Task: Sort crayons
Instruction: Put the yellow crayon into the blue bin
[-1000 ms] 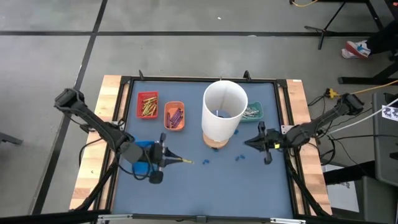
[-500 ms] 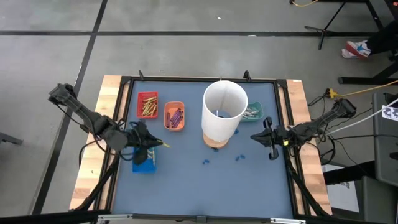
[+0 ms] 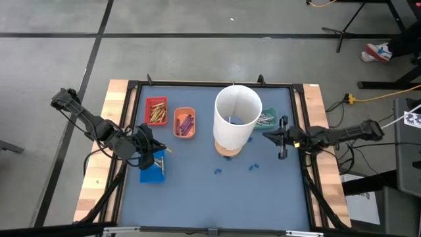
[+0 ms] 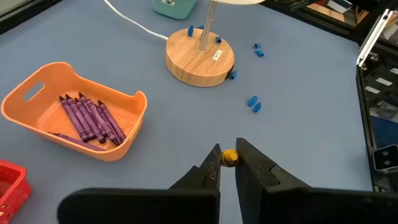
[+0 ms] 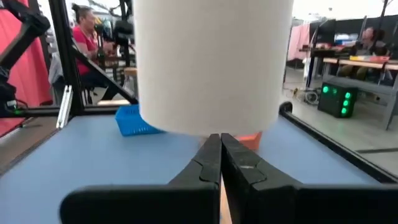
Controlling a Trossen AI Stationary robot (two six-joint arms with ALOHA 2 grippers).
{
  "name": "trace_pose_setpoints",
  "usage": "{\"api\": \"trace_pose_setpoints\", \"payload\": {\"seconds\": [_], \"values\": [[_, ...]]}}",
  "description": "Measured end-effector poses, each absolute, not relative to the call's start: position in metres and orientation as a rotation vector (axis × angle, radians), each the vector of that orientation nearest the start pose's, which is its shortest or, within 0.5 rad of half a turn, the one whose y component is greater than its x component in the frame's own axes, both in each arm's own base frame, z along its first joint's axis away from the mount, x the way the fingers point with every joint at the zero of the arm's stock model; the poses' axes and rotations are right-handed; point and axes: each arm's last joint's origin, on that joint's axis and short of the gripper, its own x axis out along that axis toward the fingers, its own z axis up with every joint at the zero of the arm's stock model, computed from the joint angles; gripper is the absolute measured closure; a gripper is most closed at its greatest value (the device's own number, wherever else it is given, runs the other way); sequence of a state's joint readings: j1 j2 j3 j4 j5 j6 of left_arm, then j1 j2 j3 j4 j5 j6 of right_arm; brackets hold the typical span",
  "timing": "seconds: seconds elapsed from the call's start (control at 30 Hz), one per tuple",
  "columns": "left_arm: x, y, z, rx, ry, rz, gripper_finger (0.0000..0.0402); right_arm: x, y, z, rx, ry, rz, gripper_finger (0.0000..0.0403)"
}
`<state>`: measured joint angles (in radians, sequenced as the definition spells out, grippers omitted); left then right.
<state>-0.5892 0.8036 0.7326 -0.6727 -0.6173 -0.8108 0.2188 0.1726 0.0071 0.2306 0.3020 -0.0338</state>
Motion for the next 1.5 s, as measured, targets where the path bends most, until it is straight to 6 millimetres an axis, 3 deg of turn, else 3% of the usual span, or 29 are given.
{"api": "trace_pose_setpoints", "payload": {"seconds": [0.27,0.57,0.77,1.0,1.5], "values": [[0.136,-0.071,0.274,-0.366,0.551,0.266,0.0392,0.108,-0.002,0.171,0.009,-0.033,-0.094,0.0393],[0.135,-0.071,0.273,-0.411,0.577,0.255,0.0392,0.108,-0.005,0.165,0.026,0.023,-0.042,0.0393],[0.125,-0.065,0.262,-0.463,0.697,0.356,0.0392,0.107,-0.007,0.154,0.074,0.134,-0.091,0.0393],[0.111,-0.058,0.251,-0.562,0.854,0.494,0.0392,0.107,-0.007,0.154,0.075,0.138,-0.098,0.0393],[0.115,-0.066,0.242,-0.614,1.033,0.466,0.0389,0.107,-0.007,0.154,0.074,0.140,-0.099,0.0393]]}}
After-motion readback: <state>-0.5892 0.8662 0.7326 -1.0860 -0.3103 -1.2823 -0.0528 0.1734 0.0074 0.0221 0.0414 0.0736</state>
